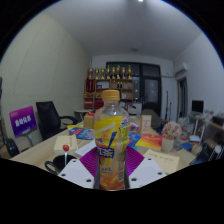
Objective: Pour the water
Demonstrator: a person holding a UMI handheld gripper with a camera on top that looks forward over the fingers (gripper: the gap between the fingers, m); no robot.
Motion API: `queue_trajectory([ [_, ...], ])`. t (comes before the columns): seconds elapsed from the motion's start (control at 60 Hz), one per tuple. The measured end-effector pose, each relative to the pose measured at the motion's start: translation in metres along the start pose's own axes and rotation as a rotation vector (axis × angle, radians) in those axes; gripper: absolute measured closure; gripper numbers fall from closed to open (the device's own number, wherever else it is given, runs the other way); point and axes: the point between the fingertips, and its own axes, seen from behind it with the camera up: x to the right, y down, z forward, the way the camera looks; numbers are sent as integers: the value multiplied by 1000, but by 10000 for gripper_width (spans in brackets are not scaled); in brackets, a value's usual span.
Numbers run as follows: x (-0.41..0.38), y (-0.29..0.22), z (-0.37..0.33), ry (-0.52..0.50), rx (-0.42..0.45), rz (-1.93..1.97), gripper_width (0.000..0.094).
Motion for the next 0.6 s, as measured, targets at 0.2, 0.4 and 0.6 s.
queue_trajectory([
  [0.2,-1,32,12,-23,-26,34,599],
  [0.4,-1,43,7,-36,-11,41,588],
  [0.6,0,43,-1,-61,-48,100,307],
])
